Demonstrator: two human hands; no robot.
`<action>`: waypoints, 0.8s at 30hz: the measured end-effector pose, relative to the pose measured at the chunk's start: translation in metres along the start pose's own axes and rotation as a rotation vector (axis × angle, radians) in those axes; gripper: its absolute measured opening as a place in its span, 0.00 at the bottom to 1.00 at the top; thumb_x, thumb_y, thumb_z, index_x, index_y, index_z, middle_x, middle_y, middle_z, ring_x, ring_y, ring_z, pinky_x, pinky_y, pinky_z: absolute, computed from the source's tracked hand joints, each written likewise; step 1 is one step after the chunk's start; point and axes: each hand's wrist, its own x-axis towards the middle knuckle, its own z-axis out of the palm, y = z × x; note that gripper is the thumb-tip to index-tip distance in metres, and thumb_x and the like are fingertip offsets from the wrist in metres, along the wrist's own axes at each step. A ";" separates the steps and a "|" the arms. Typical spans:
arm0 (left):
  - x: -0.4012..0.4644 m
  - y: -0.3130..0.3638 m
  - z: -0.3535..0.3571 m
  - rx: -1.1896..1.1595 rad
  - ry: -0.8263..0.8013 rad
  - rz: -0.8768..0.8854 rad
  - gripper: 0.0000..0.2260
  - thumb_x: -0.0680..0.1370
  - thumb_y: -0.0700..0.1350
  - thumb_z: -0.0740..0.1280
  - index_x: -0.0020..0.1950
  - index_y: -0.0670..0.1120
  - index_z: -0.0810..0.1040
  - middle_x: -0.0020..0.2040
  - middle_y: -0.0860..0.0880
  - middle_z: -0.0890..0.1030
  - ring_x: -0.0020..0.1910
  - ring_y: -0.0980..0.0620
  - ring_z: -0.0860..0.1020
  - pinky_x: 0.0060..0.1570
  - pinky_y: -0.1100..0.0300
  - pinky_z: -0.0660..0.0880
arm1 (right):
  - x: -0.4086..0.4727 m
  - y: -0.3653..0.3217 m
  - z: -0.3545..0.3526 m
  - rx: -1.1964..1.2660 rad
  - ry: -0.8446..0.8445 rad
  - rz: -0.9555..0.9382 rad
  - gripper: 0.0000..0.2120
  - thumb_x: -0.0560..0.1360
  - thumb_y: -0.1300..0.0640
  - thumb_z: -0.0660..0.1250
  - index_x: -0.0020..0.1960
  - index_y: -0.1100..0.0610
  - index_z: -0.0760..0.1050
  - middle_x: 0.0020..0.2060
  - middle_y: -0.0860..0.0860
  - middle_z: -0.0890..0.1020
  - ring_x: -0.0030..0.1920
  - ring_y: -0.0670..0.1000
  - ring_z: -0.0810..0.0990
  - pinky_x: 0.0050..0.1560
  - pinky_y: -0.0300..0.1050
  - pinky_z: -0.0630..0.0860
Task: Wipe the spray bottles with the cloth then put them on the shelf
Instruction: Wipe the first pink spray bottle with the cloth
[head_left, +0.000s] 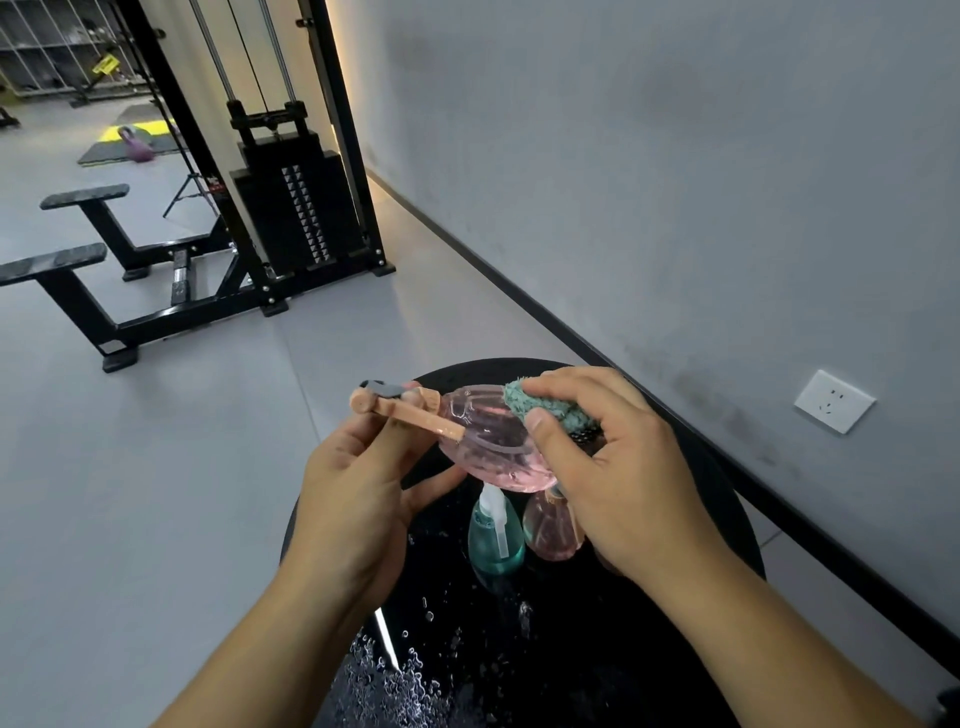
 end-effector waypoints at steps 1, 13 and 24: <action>-0.001 -0.001 0.000 -0.006 -0.010 -0.003 0.05 0.80 0.46 0.70 0.51 0.46 0.84 0.55 0.45 0.88 0.56 0.47 0.87 0.49 0.45 0.87 | -0.001 0.001 0.001 0.013 0.010 0.008 0.11 0.80 0.60 0.71 0.59 0.48 0.84 0.58 0.38 0.79 0.61 0.36 0.77 0.49 0.25 0.76; -0.005 -0.001 0.003 -0.072 -0.137 -0.002 0.04 0.79 0.45 0.70 0.52 0.49 0.84 0.65 0.39 0.84 0.68 0.41 0.83 0.53 0.48 0.85 | 0.002 0.006 -0.002 0.074 0.107 0.022 0.11 0.79 0.59 0.73 0.59 0.48 0.85 0.58 0.40 0.80 0.63 0.42 0.79 0.51 0.24 0.75; -0.009 0.005 0.011 -0.050 -0.021 0.041 0.08 0.79 0.49 0.73 0.43 0.50 0.88 0.56 0.42 0.86 0.65 0.39 0.84 0.52 0.45 0.86 | 0.000 0.003 0.000 0.103 0.136 -0.006 0.12 0.78 0.59 0.74 0.59 0.48 0.85 0.59 0.41 0.80 0.63 0.43 0.79 0.54 0.26 0.76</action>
